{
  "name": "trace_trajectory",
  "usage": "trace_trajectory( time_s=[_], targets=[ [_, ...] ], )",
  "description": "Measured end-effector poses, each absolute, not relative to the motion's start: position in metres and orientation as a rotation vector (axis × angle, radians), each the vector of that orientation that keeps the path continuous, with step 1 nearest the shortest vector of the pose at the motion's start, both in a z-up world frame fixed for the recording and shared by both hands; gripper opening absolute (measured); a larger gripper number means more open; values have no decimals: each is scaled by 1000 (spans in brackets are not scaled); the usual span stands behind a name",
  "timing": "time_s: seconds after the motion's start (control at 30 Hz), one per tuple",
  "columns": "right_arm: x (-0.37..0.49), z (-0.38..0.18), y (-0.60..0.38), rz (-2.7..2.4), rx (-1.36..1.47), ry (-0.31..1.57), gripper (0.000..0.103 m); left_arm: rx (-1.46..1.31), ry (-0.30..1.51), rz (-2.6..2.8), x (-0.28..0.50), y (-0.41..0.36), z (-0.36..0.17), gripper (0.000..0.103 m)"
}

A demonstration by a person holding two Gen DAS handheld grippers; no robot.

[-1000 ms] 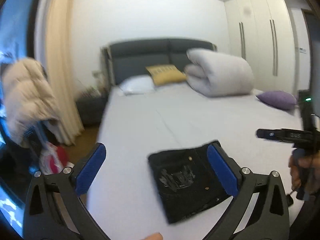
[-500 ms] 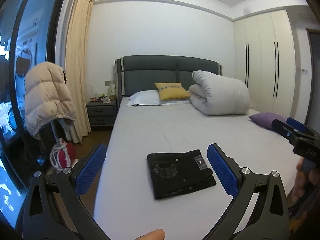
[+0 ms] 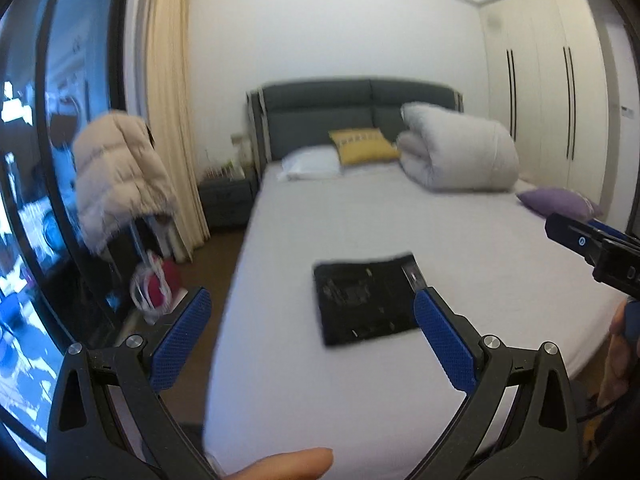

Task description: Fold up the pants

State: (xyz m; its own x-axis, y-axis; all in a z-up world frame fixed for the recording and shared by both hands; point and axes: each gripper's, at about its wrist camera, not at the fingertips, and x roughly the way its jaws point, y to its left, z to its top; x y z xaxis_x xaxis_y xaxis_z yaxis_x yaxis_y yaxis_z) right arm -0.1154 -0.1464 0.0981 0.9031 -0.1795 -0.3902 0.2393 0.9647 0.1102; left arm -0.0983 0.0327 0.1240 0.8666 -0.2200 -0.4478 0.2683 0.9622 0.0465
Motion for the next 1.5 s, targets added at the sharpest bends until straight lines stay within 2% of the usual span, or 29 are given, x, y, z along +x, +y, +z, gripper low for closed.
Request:
trace_trajectory(
  time_s=[0.3, 0.6, 1.0, 1.5],
  targets=[
    [-96, 79, -153, -256, 130, 492, 103, 67, 665, -264, -21, 15, 82, 103],
    [-72, 49, -152, -267, 144, 612, 103, 44, 742, -225, 46, 11, 43, 103],
    [-59, 38, -156, -282, 153, 668, 103, 49, 777, -191, 74, 16, 16, 103],
    [-57, 34, -159, -273, 155, 690, 103, 66, 777, -186, 71, 13, 6, 103]
  ],
)
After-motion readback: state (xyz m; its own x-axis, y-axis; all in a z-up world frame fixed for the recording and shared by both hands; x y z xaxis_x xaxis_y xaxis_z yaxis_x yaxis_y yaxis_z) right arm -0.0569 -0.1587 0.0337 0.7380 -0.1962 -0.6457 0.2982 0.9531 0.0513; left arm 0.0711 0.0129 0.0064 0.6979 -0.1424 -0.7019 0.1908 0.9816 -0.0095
